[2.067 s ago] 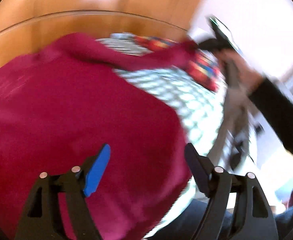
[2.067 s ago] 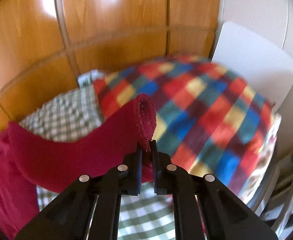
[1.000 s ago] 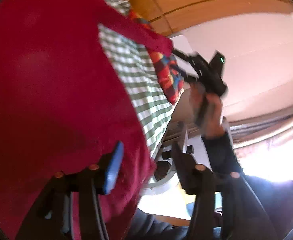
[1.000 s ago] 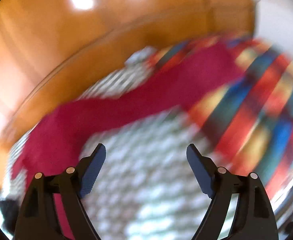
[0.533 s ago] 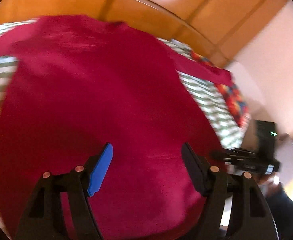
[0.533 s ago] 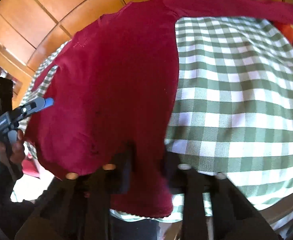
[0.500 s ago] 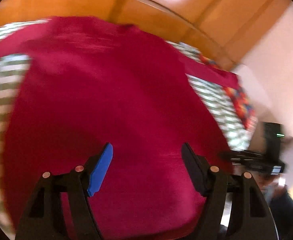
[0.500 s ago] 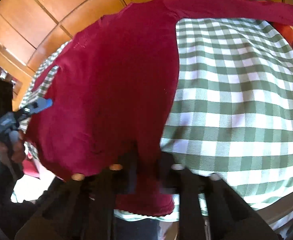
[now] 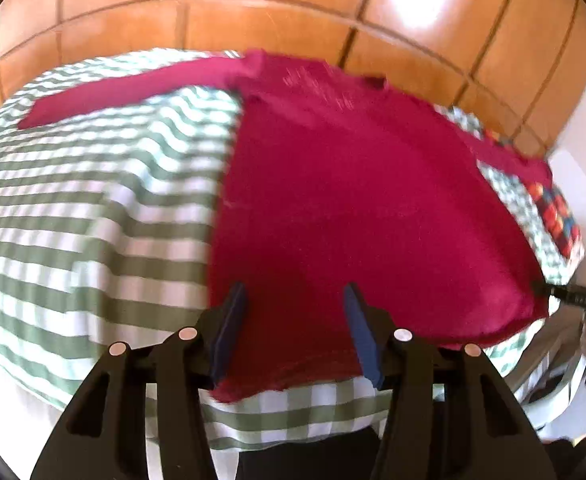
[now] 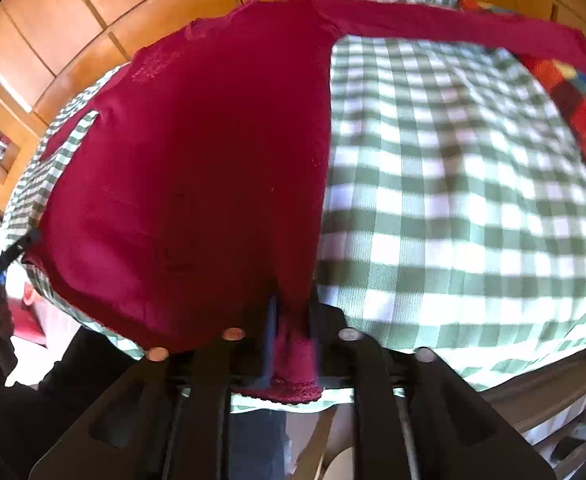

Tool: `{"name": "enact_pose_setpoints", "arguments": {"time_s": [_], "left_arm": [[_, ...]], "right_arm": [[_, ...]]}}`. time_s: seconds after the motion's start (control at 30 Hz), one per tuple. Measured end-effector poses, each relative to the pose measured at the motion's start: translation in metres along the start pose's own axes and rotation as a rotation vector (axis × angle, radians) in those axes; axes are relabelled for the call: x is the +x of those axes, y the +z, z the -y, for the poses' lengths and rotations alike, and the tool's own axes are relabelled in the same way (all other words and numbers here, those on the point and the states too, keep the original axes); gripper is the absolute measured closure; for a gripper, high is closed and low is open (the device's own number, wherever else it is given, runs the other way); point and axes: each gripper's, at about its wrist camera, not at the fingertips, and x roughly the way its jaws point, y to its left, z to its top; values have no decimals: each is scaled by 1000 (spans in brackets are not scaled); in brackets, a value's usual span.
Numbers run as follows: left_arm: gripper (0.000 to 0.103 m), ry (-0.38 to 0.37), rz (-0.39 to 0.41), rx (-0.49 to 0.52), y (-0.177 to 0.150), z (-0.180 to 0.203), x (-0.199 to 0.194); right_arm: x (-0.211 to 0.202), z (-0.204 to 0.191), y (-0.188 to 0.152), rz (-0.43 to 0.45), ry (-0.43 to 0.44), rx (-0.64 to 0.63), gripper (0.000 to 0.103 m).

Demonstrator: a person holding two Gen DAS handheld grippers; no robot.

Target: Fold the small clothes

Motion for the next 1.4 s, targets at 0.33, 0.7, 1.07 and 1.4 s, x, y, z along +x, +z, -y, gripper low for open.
{"name": "enact_pose_setpoints", "arguments": {"time_s": [0.33,0.7,1.07,1.4], "left_arm": [[64,30,-31,-5,17,-15,29],[95,-95,-83,-138,-23,-36,7],[39,0,115,-44,46,11,2],[21,-3,62,198,71,92,57]], "right_arm": [[1,-41,55,179,-8,-24,33],[50,-68,33,170,-19,-114,34],[53,-79,35,147,11,-144,8],[-13,42,66,282,6,252,47]]}}
